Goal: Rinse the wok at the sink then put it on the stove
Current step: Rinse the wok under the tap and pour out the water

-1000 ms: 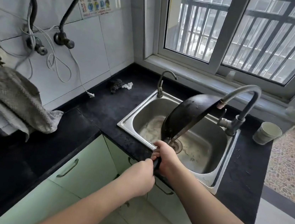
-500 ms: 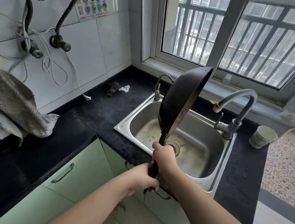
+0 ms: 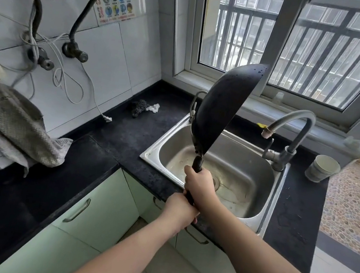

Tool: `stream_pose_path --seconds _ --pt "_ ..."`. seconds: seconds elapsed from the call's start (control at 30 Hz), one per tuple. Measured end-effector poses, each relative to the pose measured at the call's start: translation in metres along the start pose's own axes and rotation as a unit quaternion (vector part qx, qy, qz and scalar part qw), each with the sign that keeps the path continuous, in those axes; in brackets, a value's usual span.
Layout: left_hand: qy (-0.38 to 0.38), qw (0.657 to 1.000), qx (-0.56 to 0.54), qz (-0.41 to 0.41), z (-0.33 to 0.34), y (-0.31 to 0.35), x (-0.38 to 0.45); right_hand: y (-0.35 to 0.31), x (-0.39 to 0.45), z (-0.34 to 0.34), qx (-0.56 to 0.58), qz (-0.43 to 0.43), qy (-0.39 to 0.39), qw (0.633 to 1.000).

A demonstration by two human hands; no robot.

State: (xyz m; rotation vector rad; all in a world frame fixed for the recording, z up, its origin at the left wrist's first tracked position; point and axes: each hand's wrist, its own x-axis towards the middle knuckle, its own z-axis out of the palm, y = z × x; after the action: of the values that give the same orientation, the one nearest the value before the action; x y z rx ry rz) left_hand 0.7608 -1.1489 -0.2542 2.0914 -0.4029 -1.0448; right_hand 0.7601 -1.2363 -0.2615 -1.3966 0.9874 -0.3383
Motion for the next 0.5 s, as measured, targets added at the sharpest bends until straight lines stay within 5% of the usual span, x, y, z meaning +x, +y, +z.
stream_pose_path --seconds 0.23,0.5 --pt "0.009 0.999 -0.038 0.007 -0.008 -0.021 0.003 -0.006 -0.009 0.003 0.140 0.108 -0.080 0.981" --pt "-0.056 0.994 -0.079 -0.051 -0.009 -0.021 0.002 0.008 -0.006 0.009 0.164 0.195 -0.033 0.966"
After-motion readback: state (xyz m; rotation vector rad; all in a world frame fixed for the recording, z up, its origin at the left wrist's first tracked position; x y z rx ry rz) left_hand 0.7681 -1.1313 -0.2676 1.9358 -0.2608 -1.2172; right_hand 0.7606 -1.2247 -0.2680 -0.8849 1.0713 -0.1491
